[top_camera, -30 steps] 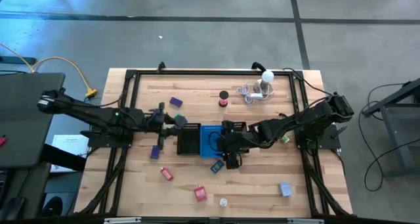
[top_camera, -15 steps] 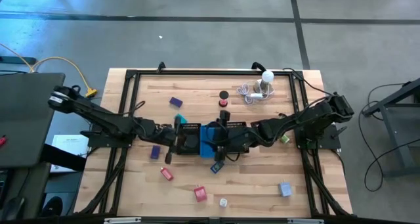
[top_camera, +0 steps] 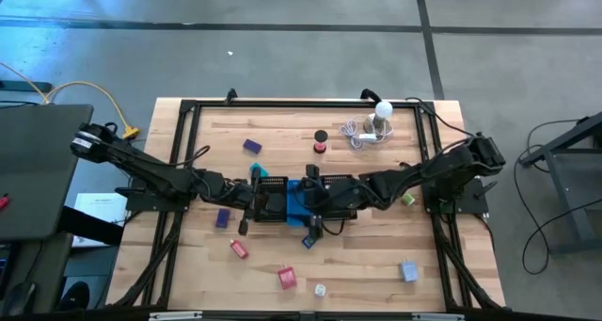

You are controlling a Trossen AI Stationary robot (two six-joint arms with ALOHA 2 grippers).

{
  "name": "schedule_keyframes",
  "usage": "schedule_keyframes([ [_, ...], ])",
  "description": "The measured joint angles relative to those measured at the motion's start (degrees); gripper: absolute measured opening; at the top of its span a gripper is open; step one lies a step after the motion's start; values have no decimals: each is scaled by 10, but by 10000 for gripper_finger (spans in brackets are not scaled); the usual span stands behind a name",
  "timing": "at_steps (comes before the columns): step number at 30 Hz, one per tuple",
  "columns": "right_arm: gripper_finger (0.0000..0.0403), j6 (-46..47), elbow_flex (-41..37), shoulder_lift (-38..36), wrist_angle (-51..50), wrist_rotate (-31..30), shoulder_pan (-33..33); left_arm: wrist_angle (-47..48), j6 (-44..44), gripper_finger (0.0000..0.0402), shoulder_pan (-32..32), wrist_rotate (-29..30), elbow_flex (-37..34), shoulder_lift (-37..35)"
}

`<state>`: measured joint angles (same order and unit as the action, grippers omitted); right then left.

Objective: Pick & Place Office items
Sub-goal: Put the blue hourglass into the blue bin

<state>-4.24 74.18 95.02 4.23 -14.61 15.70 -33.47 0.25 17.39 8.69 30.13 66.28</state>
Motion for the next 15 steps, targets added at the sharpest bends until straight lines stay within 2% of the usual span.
schedule_keyframes([
  [8, 244, -18, 0, 23, 31, -16, -8, -4, 9, 119, 0, 4, 0, 0],
  [15, 244, -50, 1, 33, 66, 12, -15, -4, 9, 119, -2, 4, 0, 0],
])
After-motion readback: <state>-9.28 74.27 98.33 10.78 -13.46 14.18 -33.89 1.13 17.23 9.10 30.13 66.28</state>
